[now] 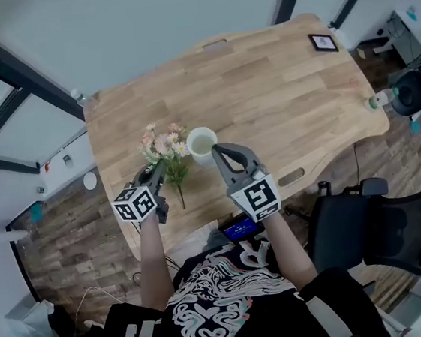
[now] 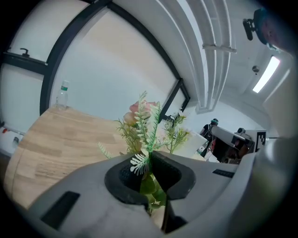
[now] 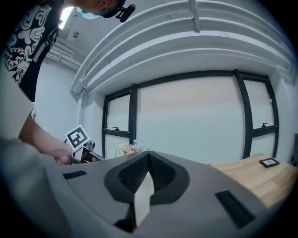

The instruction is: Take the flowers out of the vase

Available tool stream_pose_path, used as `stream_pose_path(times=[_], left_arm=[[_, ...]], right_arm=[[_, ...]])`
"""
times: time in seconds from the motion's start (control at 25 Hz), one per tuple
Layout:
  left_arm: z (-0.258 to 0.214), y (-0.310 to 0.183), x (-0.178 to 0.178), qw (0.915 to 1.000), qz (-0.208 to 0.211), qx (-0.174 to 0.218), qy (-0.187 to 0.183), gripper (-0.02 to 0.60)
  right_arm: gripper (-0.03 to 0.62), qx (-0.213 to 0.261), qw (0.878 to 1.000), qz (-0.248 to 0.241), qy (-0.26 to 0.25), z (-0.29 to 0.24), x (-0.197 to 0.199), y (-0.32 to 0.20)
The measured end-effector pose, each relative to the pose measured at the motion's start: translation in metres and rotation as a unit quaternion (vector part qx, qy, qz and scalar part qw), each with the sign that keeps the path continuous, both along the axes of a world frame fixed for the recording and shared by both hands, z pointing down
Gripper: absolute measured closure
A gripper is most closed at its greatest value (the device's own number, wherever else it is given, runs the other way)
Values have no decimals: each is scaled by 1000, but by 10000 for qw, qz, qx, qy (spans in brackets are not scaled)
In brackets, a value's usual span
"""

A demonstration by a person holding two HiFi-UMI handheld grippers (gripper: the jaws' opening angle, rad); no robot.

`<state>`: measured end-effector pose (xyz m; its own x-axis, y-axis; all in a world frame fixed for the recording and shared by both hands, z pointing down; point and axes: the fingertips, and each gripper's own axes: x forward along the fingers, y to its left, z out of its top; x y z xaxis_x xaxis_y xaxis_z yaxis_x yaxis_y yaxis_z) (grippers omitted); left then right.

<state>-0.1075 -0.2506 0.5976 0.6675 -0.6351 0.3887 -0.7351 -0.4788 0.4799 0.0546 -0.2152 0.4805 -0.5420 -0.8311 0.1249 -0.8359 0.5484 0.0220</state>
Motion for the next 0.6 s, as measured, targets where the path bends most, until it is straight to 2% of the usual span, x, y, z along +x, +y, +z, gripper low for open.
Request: stream_pose_path(times=[0.36,0.6], left_arm=[[37,-9,-2,9992,-141,-325,-161,535],[56,-7,6,9979,78,-504,-390,532]], right_arm=[[588,-193,9992,323,115,9,6,-1],[588,-278,9985,455,96,15,8,2]])
